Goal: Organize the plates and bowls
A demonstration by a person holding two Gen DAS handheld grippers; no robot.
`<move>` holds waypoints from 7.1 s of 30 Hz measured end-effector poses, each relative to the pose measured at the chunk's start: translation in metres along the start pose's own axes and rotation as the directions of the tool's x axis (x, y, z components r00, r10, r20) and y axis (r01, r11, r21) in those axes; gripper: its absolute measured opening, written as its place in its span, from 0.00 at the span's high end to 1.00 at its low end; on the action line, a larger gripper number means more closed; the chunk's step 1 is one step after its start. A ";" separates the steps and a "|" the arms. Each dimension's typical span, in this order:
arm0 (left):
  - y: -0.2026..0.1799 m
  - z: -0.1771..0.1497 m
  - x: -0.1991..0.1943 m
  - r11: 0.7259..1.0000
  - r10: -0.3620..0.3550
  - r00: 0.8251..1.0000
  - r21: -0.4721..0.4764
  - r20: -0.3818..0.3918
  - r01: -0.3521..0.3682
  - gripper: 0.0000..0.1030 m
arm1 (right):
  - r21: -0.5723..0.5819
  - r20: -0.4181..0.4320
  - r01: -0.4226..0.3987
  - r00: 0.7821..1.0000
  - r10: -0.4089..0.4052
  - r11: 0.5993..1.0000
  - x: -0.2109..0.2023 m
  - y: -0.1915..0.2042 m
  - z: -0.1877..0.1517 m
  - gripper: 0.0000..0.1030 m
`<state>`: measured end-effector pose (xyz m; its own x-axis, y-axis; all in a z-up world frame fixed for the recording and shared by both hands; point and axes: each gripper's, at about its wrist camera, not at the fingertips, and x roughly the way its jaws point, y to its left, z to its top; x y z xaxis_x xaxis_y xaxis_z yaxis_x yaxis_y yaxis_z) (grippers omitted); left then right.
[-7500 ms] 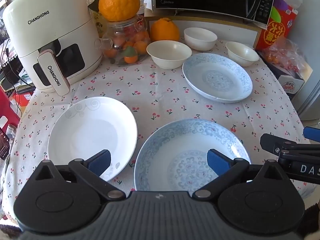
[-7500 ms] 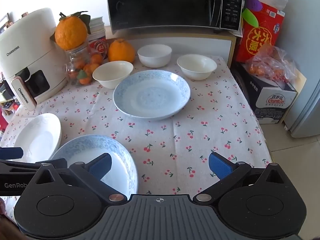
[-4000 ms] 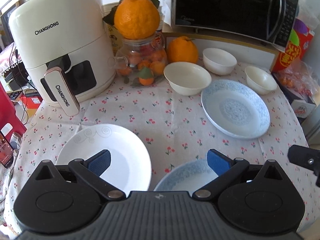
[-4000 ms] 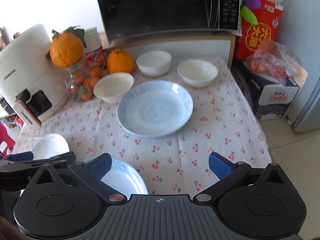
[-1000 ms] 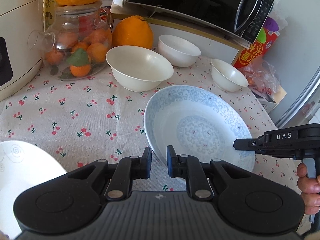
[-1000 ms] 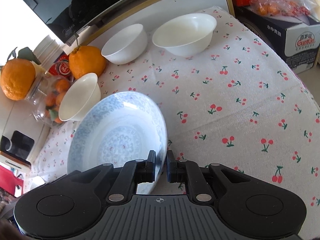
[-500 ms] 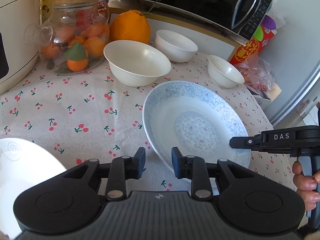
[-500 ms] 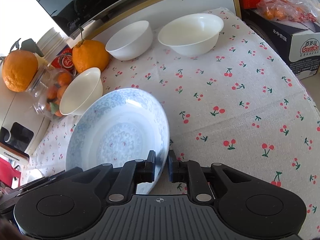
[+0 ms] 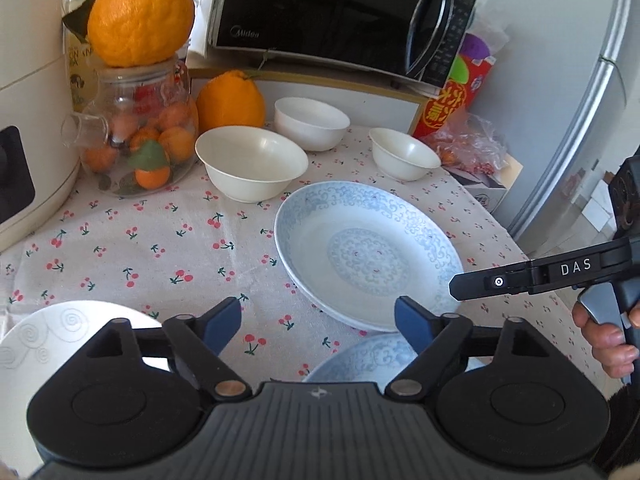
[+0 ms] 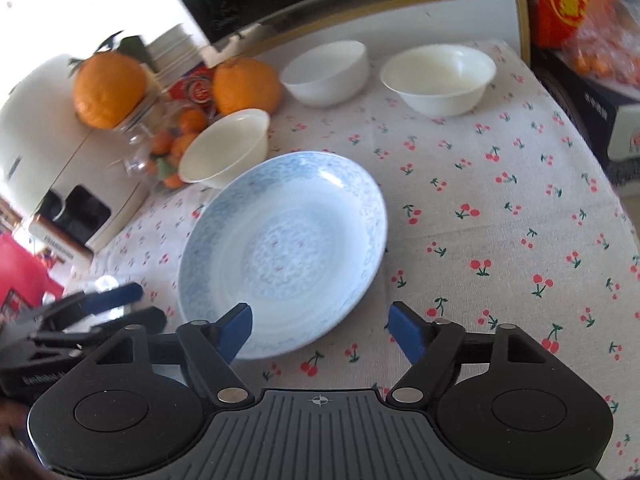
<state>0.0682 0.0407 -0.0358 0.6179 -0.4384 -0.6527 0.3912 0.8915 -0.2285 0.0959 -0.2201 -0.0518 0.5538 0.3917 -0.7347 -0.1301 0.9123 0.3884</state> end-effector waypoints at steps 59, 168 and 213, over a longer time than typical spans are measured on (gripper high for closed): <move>-0.029 -0.094 -0.045 0.995 -0.037 0.996 0.090 -0.085 0.044 0.25 | -0.477 -0.048 -0.038 0.999 0.017 0.878 0.007 0.086 -0.100 0.09; -0.044 0.013 0.049 0.945 0.326 0.943 0.005 0.061 -0.327 0.59 | -0.177 0.069 0.242 0.970 -0.234 0.954 0.043 0.027 0.035 0.66; -0.043 0.008 0.022 0.968 0.215 0.977 0.136 -0.014 -0.211 0.00 | -0.147 0.149 0.213 0.970 -0.191 0.966 -0.005 0.036 0.023 0.09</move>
<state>0.0709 -0.0083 -0.0347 0.6779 -0.2352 -0.6965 0.3410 0.9400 0.0144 0.1075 -0.1917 -0.0209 0.6845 0.1879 -0.7044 -0.1288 0.9822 0.1369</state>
